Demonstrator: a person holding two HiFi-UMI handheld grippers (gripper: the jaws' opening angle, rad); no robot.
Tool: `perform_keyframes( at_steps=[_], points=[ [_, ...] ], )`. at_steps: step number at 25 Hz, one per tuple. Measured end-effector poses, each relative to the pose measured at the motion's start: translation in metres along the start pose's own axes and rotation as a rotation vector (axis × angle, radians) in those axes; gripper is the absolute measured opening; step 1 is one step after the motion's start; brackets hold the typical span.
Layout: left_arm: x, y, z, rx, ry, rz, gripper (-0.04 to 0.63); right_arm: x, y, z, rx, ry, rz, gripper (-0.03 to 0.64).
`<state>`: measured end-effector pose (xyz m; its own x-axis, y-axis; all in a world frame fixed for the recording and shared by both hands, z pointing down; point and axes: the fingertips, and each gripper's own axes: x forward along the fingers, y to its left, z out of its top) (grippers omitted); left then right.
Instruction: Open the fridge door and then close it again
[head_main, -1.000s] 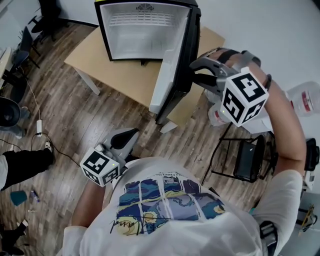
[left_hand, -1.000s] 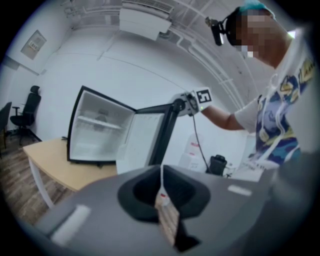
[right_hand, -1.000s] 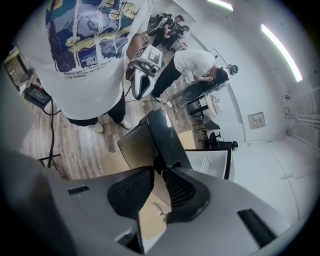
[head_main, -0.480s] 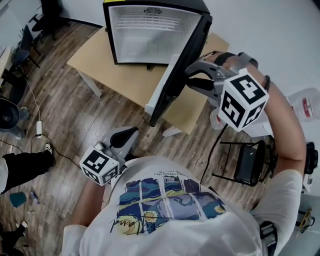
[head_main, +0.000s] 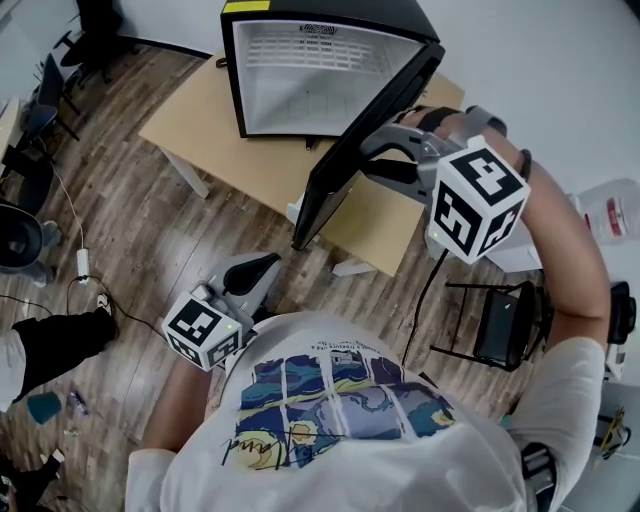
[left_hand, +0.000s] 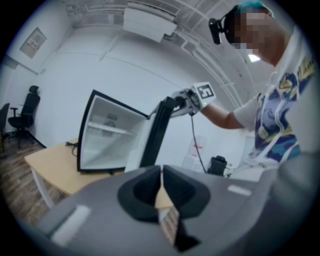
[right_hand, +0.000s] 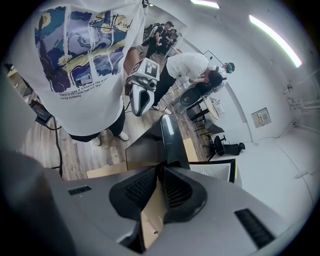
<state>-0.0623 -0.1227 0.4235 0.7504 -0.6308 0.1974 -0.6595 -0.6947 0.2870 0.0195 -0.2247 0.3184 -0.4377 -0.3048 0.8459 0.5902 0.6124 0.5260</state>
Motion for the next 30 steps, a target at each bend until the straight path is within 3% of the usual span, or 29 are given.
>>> perform_keyframes(
  at_steps=[30],
  points=[
    [-0.045, 0.127, 0.025, -0.016, 0.056, -0.122, 0.020, 0.084, -0.137, 0.000, 0.283, 0.015, -0.032, 0.040]
  ],
)
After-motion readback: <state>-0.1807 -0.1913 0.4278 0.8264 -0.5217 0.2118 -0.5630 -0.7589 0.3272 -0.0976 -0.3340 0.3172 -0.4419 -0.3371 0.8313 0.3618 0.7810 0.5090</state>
